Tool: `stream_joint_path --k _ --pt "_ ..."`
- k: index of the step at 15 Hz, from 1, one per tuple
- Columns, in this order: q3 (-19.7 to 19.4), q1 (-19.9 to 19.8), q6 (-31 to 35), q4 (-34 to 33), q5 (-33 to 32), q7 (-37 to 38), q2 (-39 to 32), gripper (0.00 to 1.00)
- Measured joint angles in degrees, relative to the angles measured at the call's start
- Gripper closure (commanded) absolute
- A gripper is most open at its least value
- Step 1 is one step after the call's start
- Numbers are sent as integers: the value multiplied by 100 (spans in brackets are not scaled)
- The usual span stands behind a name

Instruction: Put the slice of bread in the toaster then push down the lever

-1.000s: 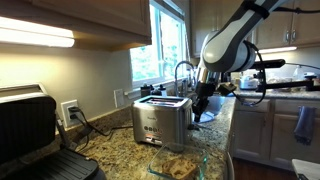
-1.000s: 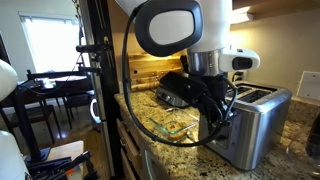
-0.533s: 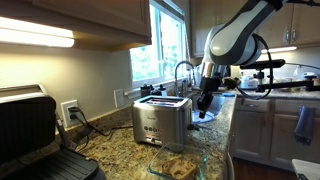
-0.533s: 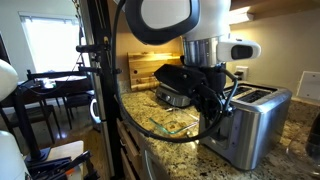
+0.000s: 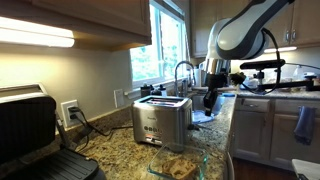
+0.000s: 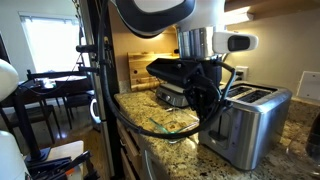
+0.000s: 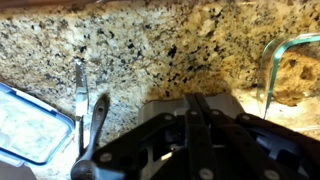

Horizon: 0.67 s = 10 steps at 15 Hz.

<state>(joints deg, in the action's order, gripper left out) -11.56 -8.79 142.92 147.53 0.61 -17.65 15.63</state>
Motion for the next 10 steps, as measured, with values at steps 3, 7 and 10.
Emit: stream_joint_path --k 3,7,10 --pt "-16 -22 -91 97 -44 0 202 98" --pt "-20 -27 -183 219 -135 0 421 98" --pt "-20 -31 -209 324 -227 0 559 98"
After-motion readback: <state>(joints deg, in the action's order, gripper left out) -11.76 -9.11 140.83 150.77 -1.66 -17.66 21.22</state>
